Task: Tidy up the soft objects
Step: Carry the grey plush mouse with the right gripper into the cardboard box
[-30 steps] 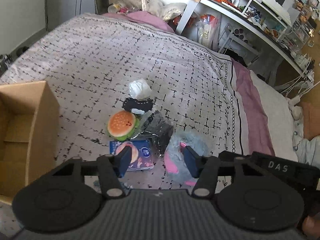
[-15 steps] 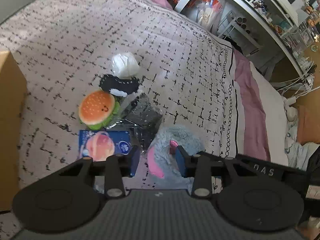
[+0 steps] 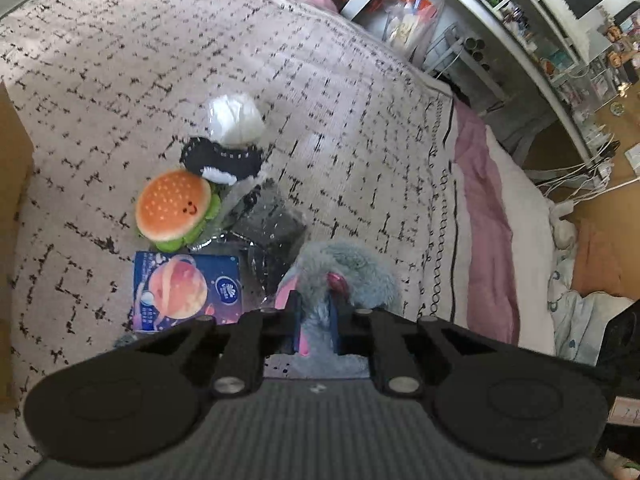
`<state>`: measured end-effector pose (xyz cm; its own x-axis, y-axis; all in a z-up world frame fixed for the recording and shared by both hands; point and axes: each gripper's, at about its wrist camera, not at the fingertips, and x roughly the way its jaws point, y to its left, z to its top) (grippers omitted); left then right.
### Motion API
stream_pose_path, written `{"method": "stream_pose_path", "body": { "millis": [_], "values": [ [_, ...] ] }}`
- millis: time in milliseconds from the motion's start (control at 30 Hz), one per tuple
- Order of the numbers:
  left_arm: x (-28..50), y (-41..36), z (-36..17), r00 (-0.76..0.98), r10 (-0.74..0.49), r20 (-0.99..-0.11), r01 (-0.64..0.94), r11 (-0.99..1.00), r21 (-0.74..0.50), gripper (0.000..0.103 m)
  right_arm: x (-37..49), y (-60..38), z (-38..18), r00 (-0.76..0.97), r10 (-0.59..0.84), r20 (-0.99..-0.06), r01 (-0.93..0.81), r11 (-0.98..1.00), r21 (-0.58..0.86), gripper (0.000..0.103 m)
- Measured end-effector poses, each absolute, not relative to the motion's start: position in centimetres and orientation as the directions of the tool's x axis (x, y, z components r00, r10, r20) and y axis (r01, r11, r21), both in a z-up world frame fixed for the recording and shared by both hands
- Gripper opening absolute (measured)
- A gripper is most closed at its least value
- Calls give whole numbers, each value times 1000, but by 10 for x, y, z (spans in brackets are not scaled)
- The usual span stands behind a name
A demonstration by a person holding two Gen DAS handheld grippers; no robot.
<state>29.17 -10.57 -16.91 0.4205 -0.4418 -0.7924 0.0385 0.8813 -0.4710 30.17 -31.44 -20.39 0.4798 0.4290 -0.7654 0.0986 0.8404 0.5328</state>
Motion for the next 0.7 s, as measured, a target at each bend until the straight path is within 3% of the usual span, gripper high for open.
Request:
{"method": "stream_pose_path", "body": {
  "millis": [700],
  "values": [
    [245, -53, -105, 555, -423, -716, 64, 880, -470, 13, 266, -257, -140, 579, 421, -698, -23, 864, 503, 19]
  ]
}}
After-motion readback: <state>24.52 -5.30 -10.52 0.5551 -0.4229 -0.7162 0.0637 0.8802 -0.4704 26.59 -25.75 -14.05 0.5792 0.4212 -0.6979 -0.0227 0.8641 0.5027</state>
